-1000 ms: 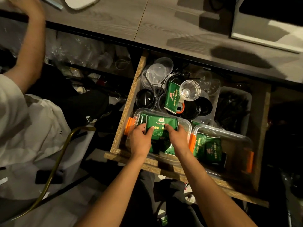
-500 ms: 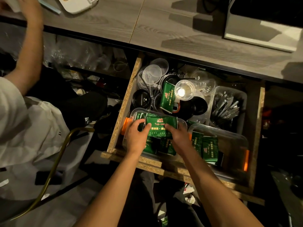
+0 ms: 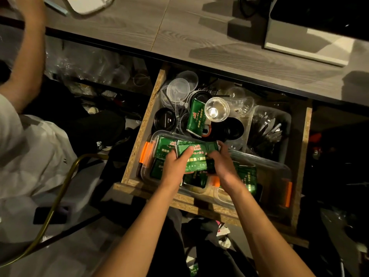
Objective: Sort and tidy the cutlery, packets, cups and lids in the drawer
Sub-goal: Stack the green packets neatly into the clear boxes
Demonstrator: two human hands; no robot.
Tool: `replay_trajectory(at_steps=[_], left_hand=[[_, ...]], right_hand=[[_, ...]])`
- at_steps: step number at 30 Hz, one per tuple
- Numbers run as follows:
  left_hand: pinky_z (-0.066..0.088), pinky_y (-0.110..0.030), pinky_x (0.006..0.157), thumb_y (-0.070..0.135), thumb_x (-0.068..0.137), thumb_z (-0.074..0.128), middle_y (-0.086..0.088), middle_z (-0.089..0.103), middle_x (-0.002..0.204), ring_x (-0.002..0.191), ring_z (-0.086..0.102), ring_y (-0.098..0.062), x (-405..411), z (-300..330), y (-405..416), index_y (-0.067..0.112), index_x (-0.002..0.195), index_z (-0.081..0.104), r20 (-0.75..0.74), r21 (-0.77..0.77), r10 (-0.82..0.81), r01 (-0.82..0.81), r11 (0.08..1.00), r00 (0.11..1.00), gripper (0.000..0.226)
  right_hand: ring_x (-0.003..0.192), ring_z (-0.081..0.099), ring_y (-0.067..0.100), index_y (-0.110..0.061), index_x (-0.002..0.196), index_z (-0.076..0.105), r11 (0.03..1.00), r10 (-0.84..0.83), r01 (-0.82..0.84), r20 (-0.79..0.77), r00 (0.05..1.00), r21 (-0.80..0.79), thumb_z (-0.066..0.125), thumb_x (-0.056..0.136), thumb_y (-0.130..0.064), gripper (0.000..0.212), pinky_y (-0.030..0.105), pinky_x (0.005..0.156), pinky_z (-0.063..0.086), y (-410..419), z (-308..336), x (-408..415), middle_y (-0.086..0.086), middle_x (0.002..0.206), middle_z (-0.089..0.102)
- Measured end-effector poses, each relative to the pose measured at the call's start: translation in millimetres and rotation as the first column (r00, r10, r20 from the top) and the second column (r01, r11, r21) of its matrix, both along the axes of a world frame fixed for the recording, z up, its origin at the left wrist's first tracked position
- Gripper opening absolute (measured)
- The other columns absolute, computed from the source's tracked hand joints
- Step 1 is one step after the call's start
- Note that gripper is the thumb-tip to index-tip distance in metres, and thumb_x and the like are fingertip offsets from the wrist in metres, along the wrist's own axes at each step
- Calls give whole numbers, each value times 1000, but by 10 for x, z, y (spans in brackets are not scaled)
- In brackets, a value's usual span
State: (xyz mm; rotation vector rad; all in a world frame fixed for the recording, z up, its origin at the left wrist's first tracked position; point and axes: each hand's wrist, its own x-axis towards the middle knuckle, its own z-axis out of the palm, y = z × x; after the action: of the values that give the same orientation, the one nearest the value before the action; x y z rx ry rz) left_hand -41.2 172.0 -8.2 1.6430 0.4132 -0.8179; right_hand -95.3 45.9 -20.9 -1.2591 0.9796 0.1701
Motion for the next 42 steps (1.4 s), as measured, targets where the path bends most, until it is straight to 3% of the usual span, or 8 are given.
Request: replay_trajectory(at_steps=[7, 10, 14, 19, 23, 30, 37, 42], left_hand=[[40, -33, 107, 36, 84, 76, 13, 53, 135, 126, 49, -8, 16, -182, 304, 33, 132, 57, 55, 7, -423, 424, 906, 904, 52], [57, -23, 77, 39, 94, 65, 8, 66, 122, 103, 65, -4, -137, -261, 299, 37, 117, 60, -9, -13, -430, 430, 903, 903, 24], [56, -22, 61, 50, 99, 49, -3, 49, 147, 115, 61, -18, -293, -498, 301, 21, 150, 42, -50, 149, -486, 488, 860, 872, 59], [58, -22, 71, 48, 101, 45, -6, 48, 148, 98, 68, -17, -290, -568, 245, 17, 149, 42, -35, 282, -543, 530, 800, 839, 57], [43, -37, 104, 35, 106, 42, -10, 52, 144, 127, 54, -26, -264, -590, 127, 8, 147, 44, -49, 439, -627, 581, 686, 777, 49], [39, -18, 71, 29, 104, 47, -1, 69, 109, 90, 60, -10, -412, -385, 129, 13, 121, 64, 208, 545, -533, 355, 760, 820, 29], [48, -32, 93, 59, 99, 38, 4, 65, 105, 102, 60, -13, -416, -378, 121, 28, 107, 63, 90, 246, -313, 283, 927, 946, 41], [45, -45, 106, 77, 85, 26, -3, 60, 133, 113, 59, -14, -385, -330, 74, 36, 122, 61, 21, 76, -210, 208, 975, 977, 66]], right_hand=[[84, 61, 13, -28, 114, 58, 958, 283, -279, 63, 957, -72, 57, 90, -5, 34, 22, 63, 47, -276, 64, -71, 0, 105, 64], [94, 65, 11, -23, 122, 58, 979, 135, -127, 44, 990, -157, 64, 92, -13, 33, 20, 72, 50, -141, -1, -122, -3, 112, 65], [86, 68, 9, -18, 123, 57, 929, 175, -186, -62, 982, -321, 66, 92, -16, 32, 20, 72, 55, 66, -153, -271, 1, 104, 70], [129, 48, 20, -12, 141, 47, 768, 324, -345, -138, 936, -540, 69, 90, -16, 56, 17, 105, 31, 117, -218, -259, 7, 138, 53], [132, 42, 20, -11, 142, 46, 641, 323, -344, -166, 932, -686, 66, 92, -18, 54, 27, 112, 32, 95, -184, -225, 6, 138, 50], [119, 55, 19, -9, 135, 53, 841, 267, -263, -61, 962, -473, 54, 98, -17, 38, 31, 104, 44, 365, -192, -332, 3, 128, 56], [139, 37, 20, -16, 150, 34, 997, 21, -28, -104, 994, -68, 39, 103, -42, 54, 40, 119, 26, 388, -217, -106, 3, 151, 40], [115, 54, 25, -28, 103, 55, 1000, 1, -1, -44, 999, 7, 36, 82, -67, 48, 51, 109, 39, 288, -198, -139, -4, 109, 55]])
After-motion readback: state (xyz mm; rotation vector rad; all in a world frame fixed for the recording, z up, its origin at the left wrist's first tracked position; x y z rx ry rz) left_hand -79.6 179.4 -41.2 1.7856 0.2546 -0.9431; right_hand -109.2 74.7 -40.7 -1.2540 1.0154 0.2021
